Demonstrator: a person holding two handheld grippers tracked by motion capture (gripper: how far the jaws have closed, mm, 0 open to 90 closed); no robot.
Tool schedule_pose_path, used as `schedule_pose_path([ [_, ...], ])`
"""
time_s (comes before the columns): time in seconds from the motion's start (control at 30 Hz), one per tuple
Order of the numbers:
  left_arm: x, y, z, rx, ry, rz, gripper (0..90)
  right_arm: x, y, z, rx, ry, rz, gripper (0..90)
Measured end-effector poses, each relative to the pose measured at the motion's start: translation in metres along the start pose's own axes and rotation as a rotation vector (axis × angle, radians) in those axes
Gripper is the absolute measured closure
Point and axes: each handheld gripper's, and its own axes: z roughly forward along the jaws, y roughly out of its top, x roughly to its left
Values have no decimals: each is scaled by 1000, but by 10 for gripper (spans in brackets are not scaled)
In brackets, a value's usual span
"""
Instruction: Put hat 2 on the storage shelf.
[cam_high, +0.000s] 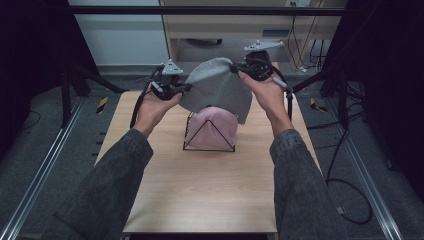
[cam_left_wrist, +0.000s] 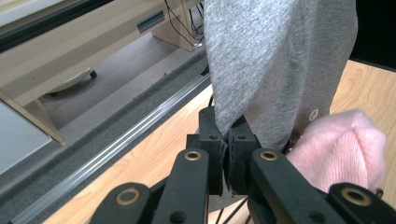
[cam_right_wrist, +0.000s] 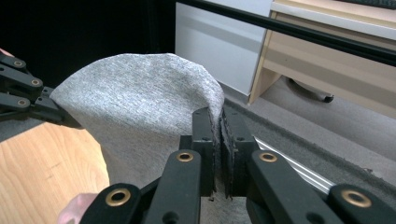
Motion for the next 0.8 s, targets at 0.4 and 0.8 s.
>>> schedule_pose_path([
  [0.4, -5, -19, -5, 8, -37, -30, 874, 13, -9, 0, 13, 39, -15, 854],
  [0.8, -9, -33, -6, 38, -42, -28, 873, 21, -16, -1, 34, 63, -23, 854],
])
